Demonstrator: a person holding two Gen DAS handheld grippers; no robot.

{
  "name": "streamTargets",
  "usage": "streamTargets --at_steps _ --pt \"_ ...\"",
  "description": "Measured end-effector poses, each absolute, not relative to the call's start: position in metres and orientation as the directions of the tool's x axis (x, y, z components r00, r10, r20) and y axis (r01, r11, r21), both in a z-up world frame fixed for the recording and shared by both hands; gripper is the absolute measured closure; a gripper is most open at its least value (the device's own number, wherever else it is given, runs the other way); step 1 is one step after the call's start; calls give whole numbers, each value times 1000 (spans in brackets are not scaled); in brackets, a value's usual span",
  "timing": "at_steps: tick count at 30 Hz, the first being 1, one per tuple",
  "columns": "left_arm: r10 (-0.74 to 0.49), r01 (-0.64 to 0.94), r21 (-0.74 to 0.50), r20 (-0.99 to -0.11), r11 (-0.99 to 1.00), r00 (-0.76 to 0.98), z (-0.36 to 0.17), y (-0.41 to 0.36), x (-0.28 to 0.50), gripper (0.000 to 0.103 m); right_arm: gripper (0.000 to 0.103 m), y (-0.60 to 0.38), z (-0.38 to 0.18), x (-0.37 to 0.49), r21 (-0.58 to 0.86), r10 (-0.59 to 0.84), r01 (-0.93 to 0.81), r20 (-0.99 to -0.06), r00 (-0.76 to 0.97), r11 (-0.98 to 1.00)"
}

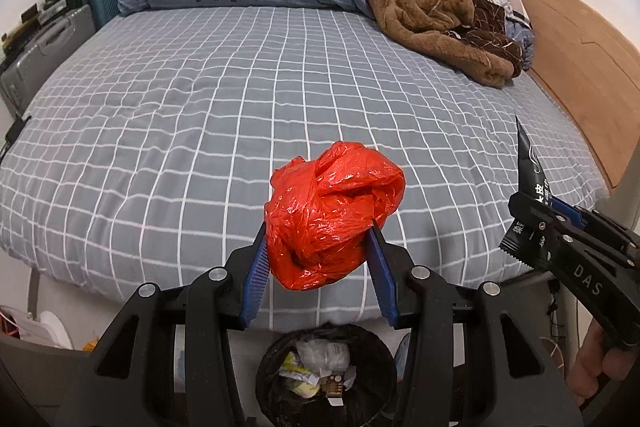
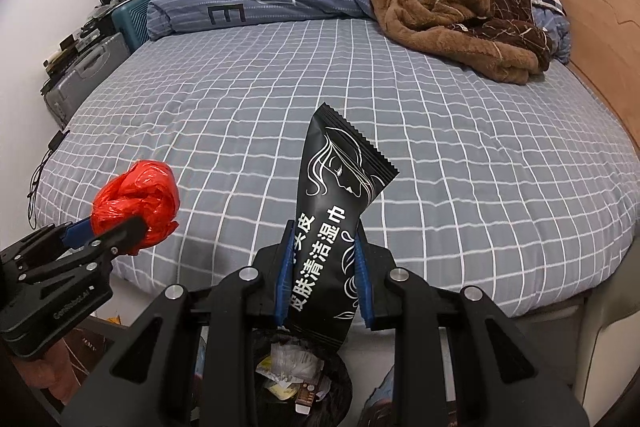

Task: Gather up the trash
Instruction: 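Carry the red bag and black packet off the bed over the bin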

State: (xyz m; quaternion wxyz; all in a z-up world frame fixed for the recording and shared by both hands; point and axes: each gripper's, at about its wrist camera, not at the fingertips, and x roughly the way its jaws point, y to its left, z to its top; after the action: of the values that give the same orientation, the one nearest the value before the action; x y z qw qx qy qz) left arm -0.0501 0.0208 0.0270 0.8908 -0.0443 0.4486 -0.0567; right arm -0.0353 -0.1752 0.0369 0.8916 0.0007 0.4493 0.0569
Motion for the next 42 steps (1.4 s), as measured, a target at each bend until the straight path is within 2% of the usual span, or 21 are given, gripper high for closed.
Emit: streamTargets --at_steps 20,42 --pt "-161 87 -136 -788 987 594 21 13 -125 58 77 -181 16 -101 77 117 -94 -818 563 993" --pt "-150 77 -129 -853 989 500 -49 14 -174 58 77 -184 -51 -150 76 101 -72 -883 459 994"
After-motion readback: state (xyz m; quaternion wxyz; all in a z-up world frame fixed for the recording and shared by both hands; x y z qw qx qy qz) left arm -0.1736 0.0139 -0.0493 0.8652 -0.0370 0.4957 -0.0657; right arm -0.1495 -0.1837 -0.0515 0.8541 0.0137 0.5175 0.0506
